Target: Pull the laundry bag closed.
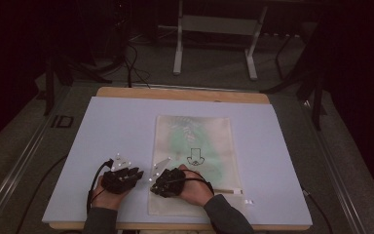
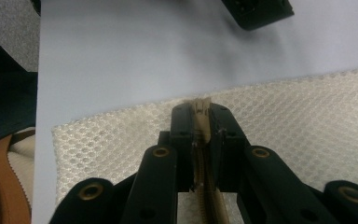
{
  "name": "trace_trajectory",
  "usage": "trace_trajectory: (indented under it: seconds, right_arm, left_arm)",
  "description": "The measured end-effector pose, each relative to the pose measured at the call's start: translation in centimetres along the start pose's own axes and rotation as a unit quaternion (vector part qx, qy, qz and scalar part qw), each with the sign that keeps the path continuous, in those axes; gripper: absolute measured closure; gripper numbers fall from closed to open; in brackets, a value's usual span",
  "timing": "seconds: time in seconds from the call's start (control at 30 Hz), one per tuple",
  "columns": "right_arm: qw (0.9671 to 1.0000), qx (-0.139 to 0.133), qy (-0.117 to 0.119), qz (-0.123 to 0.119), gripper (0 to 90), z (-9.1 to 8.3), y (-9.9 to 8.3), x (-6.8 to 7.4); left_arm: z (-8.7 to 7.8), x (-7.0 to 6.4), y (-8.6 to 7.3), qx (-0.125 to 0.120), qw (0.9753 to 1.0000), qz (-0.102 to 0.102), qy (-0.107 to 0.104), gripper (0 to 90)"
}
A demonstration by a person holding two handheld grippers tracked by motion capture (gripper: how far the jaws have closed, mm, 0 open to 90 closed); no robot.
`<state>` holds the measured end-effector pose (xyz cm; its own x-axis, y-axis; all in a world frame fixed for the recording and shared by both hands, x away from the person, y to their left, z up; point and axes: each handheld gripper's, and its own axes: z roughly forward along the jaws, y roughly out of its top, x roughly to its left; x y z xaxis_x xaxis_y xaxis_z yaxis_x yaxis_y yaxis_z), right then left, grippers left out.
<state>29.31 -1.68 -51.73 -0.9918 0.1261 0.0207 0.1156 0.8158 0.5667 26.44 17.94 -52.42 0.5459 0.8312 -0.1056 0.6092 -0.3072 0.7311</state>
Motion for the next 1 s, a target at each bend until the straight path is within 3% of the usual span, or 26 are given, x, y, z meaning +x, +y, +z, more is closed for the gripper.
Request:
trace_trajectory:
  seconds: [0.27,0.7,1.0]
  right_arm:
    - [1.0,-0.005,-0.003,0.002,81.6,0.0,-0.3,0.1]
    - [0.9999,-0.004,-0.01,-0.001,81.5,0.0,-0.3,0.4]
    - [0.9999,-0.006,-0.011,-0.002,81.6,0.0,-0.4,0.4]
  left_arm:
    - [0.4,-1.0,0.3,0.003,0.9994,0.016,-0.031,88.8]
    - [1.5,-2.4,0.5,0.021,0.9968,0.028,-0.072,89.2]
    - [1.9,-2.8,0.4,0.034,0.9959,0.034,-0.077,89.1]
